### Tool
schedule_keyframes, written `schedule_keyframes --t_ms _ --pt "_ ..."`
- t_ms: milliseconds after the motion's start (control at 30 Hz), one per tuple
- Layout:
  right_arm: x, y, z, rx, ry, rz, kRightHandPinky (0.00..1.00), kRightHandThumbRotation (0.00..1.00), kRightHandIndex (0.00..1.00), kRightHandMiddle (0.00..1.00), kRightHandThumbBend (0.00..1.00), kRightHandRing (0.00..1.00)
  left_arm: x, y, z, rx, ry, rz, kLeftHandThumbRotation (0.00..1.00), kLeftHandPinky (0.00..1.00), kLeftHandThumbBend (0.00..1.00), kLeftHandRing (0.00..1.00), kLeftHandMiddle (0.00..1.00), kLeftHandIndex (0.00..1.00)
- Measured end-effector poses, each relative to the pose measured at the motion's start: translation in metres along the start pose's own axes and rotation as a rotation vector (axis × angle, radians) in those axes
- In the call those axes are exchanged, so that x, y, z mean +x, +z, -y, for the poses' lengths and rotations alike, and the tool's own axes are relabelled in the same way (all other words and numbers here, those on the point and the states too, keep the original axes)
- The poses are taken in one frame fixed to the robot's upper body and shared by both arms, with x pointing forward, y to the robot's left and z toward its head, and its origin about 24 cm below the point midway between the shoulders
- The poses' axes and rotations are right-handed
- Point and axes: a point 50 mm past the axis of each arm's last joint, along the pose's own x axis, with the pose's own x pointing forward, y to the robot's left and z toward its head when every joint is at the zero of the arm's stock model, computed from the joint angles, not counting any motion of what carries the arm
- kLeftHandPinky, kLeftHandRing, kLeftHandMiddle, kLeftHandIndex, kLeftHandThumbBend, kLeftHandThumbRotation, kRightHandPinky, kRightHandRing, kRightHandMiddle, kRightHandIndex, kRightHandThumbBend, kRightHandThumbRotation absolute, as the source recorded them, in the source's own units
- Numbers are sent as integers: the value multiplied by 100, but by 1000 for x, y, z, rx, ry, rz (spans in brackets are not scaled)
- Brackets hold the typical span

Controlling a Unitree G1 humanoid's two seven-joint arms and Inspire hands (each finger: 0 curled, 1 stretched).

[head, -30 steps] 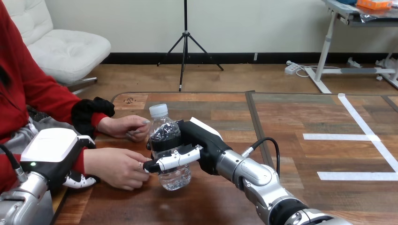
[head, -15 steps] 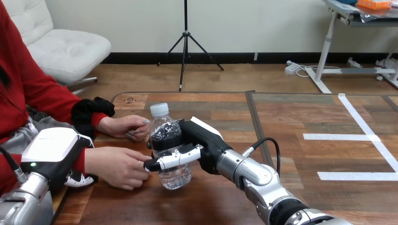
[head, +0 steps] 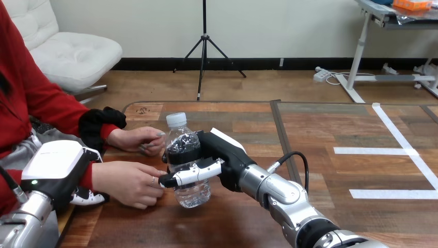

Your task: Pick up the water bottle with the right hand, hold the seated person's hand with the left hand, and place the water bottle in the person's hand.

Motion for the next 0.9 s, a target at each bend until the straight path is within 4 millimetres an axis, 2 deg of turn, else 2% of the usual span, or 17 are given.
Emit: schedule_keyframes --t_ms 333,900 --pt "0 1 1 11 -8 7 27 0 44 42 90 33 -3 2 1 -37 27 22 26 35 69 42 49 52" --pt "1 1 3 2 -45 -9 26 0 44 40 89 32 -9 2 -2 -159 90 40 29 37 74 44 52 54"
